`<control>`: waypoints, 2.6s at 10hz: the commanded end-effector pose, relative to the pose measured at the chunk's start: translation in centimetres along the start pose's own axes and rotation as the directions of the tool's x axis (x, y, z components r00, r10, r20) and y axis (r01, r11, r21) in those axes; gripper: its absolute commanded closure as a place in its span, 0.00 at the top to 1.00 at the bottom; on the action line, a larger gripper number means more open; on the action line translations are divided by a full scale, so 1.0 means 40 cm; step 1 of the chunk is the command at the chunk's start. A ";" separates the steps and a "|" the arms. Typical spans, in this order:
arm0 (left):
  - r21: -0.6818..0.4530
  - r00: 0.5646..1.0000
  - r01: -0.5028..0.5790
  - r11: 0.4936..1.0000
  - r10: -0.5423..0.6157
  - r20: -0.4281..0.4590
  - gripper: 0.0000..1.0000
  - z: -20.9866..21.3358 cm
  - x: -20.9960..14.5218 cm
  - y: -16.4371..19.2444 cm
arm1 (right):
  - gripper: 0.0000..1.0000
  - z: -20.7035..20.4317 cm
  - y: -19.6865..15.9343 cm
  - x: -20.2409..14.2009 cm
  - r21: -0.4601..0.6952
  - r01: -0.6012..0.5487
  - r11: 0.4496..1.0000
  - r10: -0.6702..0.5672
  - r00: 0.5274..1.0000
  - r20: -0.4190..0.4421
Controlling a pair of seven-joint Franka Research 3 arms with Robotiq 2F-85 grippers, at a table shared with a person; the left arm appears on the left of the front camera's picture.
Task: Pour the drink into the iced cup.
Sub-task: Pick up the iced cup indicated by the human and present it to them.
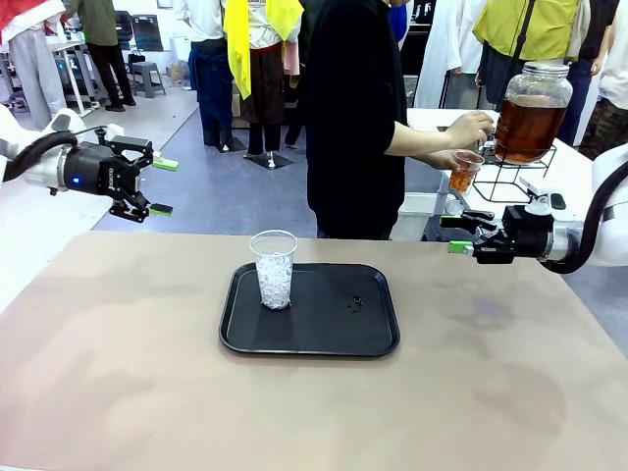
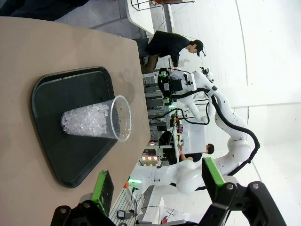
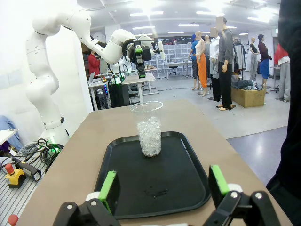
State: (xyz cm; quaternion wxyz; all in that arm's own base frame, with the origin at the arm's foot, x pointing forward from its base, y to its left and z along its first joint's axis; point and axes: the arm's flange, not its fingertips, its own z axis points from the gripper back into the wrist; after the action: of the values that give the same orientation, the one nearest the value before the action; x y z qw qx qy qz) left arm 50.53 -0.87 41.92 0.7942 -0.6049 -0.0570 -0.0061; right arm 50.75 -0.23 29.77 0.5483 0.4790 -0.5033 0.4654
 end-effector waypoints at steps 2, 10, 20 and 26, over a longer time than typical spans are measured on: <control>0.002 1.000 0.002 1.000 -0.002 0.002 1.00 0.000 -0.004 -0.002 | 1.00 0.001 -0.003 0.006 -0.004 -0.004 1.000 0.004 1.000 -0.003; 0.002 1.000 0.002 1.000 -0.002 0.002 1.00 0.000 -0.004 -0.002 | 1.00 0.001 -0.003 0.006 -0.004 -0.004 1.000 0.004 1.000 -0.003; 0.002 1.000 0.002 1.000 -0.002 0.002 1.00 0.000 -0.004 -0.002 | 1.00 0.001 -0.003 0.006 -0.004 -0.004 1.000 0.004 1.000 -0.003; 0.002 1.000 0.002 1.000 -0.002 0.002 1.00 0.000 -0.004 -0.002 | 1.00 0.001 -0.003 0.006 -0.004 -0.004 1.000 0.004 1.000 -0.003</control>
State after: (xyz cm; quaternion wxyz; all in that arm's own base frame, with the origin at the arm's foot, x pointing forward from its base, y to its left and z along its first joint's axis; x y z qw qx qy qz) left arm 50.53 -0.87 41.92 0.7942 -0.6049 -0.0570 -0.0061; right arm 50.75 -0.23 29.77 0.5483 0.4790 -0.5033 0.4654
